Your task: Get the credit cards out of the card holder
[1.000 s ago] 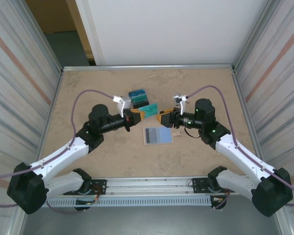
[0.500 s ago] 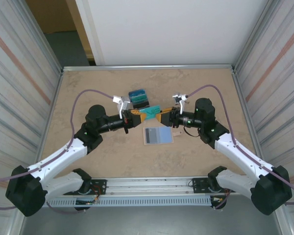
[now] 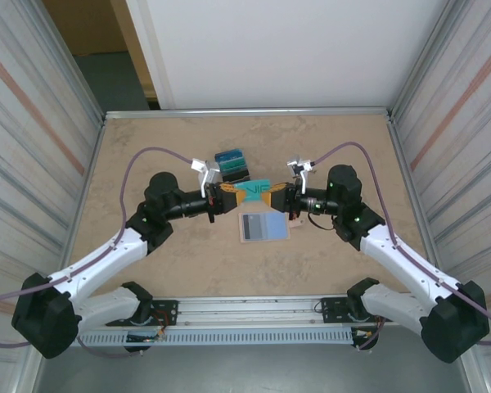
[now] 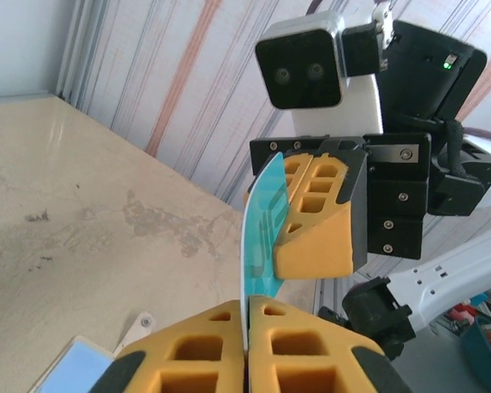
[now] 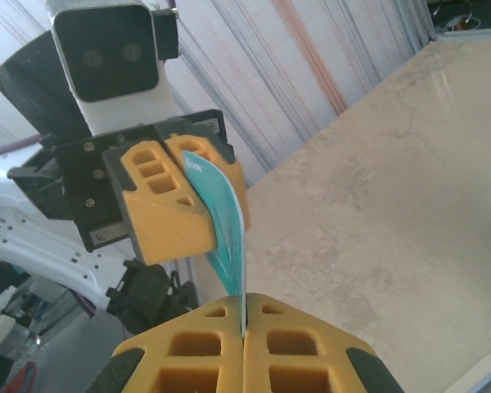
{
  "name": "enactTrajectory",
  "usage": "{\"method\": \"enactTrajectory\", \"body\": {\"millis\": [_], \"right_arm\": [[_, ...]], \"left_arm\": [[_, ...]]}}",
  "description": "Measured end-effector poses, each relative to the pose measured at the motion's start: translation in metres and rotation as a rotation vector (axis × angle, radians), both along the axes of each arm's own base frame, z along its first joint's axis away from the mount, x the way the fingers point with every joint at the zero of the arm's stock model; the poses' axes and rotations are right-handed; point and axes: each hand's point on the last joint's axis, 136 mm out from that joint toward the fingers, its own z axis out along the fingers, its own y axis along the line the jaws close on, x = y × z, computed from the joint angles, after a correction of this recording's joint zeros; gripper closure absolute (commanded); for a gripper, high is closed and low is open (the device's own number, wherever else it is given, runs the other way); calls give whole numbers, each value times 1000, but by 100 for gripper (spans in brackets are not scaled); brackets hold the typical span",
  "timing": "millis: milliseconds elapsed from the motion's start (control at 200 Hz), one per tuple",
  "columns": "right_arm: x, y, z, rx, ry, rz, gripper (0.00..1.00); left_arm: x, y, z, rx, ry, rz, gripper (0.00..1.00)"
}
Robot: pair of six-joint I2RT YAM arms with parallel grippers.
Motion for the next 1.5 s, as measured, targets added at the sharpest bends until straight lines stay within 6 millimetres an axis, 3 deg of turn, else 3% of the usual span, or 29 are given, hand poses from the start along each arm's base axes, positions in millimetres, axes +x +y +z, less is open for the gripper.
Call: {"method": "enactTrajectory", "body": {"millis": [90, 195, 431, 682, 762, 942, 1037, 1163, 1373, 1498], "right_arm": [[-6, -1, 2, -6, -19, 7, 100], [-8, -2, 1, -26, -19, 8, 100], [-12, -2, -9, -66, -1, 21, 100], [-16, 2, -12, -84, 5, 42, 100], [-16, 2, -10, -85, -1, 44, 100], [-16, 5, -9, -91, -13, 55, 100], [-14, 7, -15, -103, 4, 59, 100], [-13, 8, -19, -113, 17, 64, 100], [-14, 8, -19, -116, 18, 68, 100], [-14, 9, -20, -121, 12, 70, 100]], "left_arm": [[-2, -1, -1, 50, -3, -15, 38], [-3, -1, 10, 99, -39, -31, 23], [-8, -1, 37, 199, -128, -83, 14], [-7, -5, 16, 301, -122, -132, 15], [-7, -7, 10, 330, -118, -146, 18], [-4, -9, 6, 376, -152, -163, 45], [-2, -9, 7, 397, -183, -173, 55], [0, -11, 6, 426, -209, -200, 63], [3, -15, -4, 474, -220, -244, 64], [3, -15, -12, 500, -216, -265, 79]]}}
